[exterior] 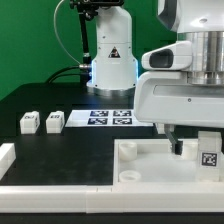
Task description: Assemble one leg
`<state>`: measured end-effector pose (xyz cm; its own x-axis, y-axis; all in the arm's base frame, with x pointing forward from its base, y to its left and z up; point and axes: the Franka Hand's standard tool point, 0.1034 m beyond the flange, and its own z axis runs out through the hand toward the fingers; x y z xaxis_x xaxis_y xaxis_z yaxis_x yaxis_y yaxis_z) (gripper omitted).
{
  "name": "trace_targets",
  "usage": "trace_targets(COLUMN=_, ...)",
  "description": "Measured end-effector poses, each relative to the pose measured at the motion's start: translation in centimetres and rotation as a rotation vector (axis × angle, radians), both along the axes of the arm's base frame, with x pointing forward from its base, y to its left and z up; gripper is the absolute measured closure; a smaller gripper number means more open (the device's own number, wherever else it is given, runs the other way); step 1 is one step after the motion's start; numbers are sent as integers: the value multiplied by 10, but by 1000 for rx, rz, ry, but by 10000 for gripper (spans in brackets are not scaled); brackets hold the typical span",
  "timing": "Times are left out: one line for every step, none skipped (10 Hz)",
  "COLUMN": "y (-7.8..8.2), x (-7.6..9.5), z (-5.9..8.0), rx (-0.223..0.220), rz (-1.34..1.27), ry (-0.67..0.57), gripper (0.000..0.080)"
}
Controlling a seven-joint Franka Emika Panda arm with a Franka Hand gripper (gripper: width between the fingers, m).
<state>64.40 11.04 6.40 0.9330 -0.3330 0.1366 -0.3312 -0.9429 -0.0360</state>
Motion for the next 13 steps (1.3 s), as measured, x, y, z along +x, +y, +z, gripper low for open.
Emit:
trace_targets(y=0, x=0, z=0, rx=1, rz=-4, ry=0, gripper=352)
trace_targets(y=1, x=0, z=-1, rx=18, rz=-104, ry=0, gripper=352)
trace_targets(y=1, x=-1, z=-1, rx=38, rz=-217, ry=0, gripper=510)
trace_targets(y=0, x=0, z=-1, rx=46, rz=-274, ry=-1, gripper=509)
trace_targets(y=0, x=-1, z=-2, rx=63, rz=-407, ry=6, gripper=509)
trace_targets(y=-1, x=0, z=-2, rx=71, rz=-604, ry=52, gripper=509)
trace_targets(y=0, x=1, z=-1, rx=67, rz=-767, ry=100, gripper=509)
trace_targets(y=1, x=0, z=-1, rx=83, rz=-962, ry=108, gripper=509)
trace_targets(y=-1, x=-1, z=-1, rx=94, rz=-1149, ry=107, gripper=509)
trace_targets(y=-1, x=-2, z=-1, rx=102, rz=-1291, ry=102, gripper=509)
trace_targets(y=-1, x=-4, z=-1, rx=106, rz=-1393, ry=97, gripper=508)
trace_targets(y=-1, x=-5, z=-1, rx=103, rz=-1469, ry=90, gripper=508)
trace_targets(y=0, x=-6, z=-1, rx=100, rz=-1498, ry=86, gripper=508)
